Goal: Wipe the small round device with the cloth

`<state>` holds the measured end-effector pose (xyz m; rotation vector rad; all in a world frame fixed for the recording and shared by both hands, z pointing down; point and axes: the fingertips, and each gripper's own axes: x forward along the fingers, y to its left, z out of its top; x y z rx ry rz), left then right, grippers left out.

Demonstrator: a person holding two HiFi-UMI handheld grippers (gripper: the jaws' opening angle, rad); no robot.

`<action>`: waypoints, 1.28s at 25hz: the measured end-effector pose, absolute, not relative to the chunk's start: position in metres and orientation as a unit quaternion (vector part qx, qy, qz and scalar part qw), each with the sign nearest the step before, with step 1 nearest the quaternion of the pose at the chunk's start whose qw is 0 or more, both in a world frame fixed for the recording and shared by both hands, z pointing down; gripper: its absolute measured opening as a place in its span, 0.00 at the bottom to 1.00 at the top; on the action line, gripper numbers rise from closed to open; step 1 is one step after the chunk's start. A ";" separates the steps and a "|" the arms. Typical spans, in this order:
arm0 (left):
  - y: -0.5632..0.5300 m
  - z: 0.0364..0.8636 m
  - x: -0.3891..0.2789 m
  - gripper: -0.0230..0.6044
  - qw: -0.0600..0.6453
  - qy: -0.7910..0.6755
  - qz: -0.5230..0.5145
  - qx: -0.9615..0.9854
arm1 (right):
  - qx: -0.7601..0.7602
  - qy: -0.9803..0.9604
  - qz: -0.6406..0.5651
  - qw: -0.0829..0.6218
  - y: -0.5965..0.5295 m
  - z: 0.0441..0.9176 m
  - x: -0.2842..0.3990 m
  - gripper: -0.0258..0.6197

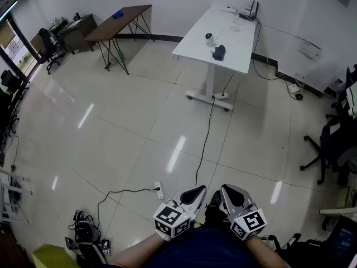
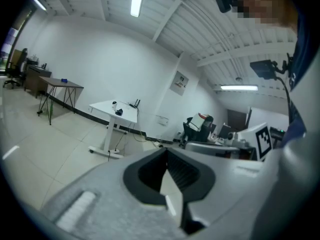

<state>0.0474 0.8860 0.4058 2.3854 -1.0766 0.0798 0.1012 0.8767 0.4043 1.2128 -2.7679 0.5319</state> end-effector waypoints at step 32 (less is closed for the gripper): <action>0.671 0.406 0.079 0.04 0.255 -0.431 0.033 0.865 | 0.375 -0.909 0.179 0.039 0.649 0.405 0.139 0.06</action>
